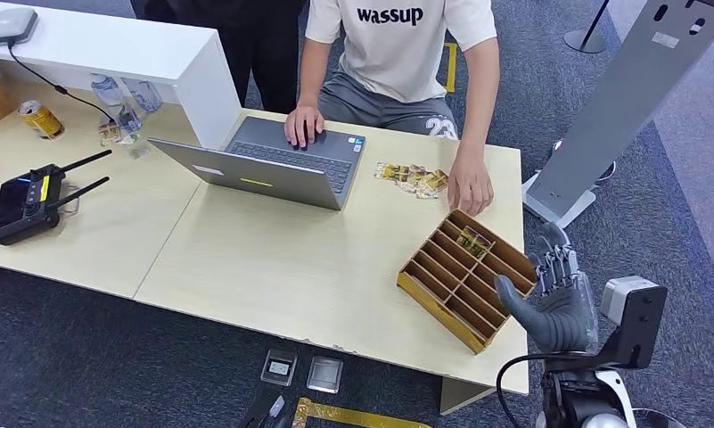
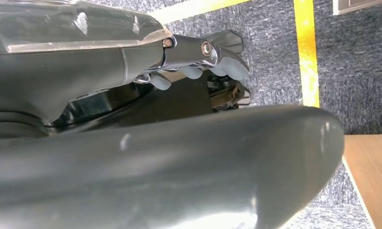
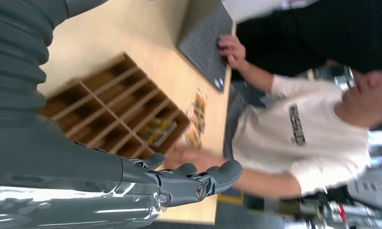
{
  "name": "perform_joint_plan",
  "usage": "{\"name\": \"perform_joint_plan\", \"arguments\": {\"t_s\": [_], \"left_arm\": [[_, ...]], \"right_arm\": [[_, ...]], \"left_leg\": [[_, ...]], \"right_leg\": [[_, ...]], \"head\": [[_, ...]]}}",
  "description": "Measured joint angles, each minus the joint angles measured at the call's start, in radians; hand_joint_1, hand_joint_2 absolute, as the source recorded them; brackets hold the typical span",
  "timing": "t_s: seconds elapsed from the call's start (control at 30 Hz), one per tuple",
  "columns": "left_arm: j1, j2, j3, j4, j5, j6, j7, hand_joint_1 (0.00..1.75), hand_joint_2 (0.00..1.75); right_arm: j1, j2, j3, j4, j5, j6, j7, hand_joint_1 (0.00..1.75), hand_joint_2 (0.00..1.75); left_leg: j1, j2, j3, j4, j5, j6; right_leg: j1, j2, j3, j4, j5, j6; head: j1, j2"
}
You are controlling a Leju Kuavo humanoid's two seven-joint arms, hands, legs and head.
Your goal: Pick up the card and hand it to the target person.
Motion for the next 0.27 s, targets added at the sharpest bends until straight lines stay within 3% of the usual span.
{"name": "perform_joint_plan", "arguments": {"t_s": [0.27], "left_arm": [[0.000, 0.005, 0.003, 0.000, 0.000, -0.001, 0.018, 0.00, 0.00]], "right_arm": [[0.045, -0.076, 0.027, -0.092, -0.067, 0.117, 0.050, 0.00, 1.75]], "left_leg": [[0.000, 0.000, 0.000, 0.000, 0.000, 0.000]], "right_leg": [[0.000, 0.000, 0.000, 0.000, 0.000, 0.000]], "head": [[0.000, 0.000]]}}
